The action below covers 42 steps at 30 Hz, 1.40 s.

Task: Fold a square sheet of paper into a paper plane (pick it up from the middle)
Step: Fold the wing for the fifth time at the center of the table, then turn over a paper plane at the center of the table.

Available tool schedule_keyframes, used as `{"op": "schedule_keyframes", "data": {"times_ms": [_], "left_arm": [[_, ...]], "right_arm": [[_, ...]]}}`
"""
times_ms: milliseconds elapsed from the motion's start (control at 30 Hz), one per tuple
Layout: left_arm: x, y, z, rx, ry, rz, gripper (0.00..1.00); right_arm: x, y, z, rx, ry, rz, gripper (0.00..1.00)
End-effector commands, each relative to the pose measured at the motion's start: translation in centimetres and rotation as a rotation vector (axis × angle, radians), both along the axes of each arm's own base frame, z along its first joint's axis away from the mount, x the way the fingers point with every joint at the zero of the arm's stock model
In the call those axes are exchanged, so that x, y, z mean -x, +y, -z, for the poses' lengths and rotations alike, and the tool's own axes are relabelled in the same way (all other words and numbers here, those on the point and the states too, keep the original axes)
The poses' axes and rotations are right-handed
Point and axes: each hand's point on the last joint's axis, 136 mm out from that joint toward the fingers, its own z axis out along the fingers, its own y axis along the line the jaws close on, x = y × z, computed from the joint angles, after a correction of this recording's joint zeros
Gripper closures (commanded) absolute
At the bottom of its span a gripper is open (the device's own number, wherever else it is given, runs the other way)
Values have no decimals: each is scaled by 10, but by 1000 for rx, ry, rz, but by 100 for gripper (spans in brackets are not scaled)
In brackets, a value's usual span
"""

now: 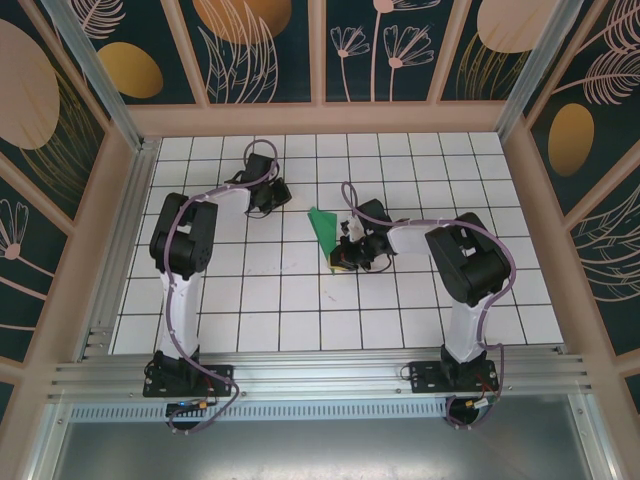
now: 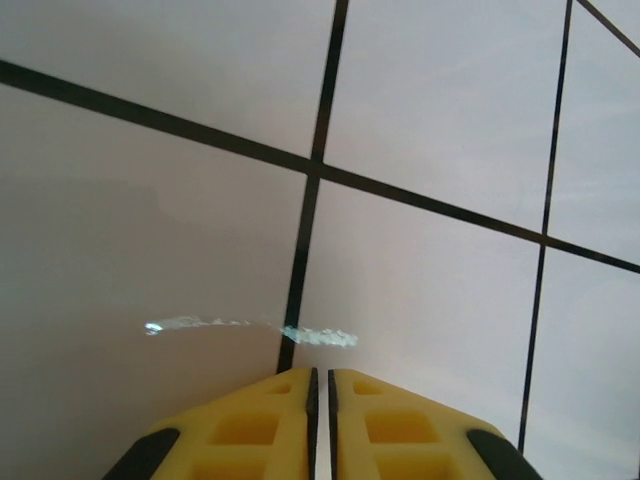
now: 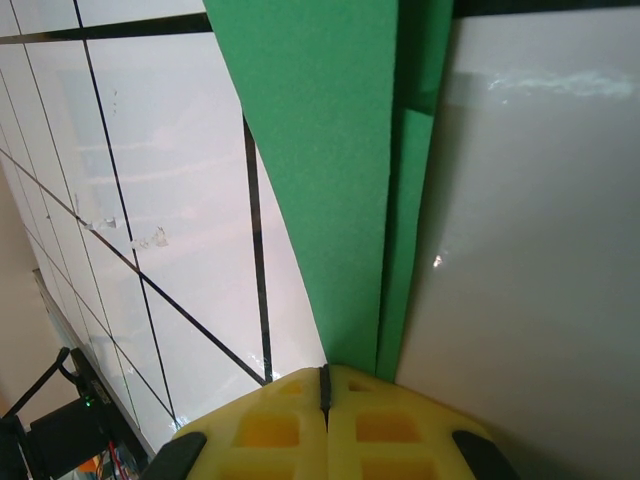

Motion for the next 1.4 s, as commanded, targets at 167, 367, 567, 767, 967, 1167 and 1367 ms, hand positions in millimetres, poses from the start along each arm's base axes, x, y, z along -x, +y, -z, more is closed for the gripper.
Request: {"op": "schedule_keyframes", "data": {"times_ms": [167, 367, 567, 767, 967, 1167, 1367], "left_arm": [[20, 10, -63, -24, -105, -1, 69], [63, 10, -69, -79, -86, 8, 51], [99, -22, -65, -233, -69, 65, 33], [121, -73, -56, -398, -44, 113, 25], [127, -107, -43, -586, -26, 145, 30], [126, -123, -31, -696, 0, 193, 44], [122, -129, -15, -753, 32, 222, 51]], "right_arm": [[-28, 3, -65, 20, -134, 53, 77], [-84, -38, -123, 34, -325, 269, 41], [-107, -106, -111, 112, -332, 469, 14], [-110, -144, -92, 150, -284, 607, 2], [-102, -175, -68, 202, -212, 709, 1], [-92, -191, -57, 199, -177, 745, 2], [-89, -190, -55, 185, -170, 740, 2]]}}
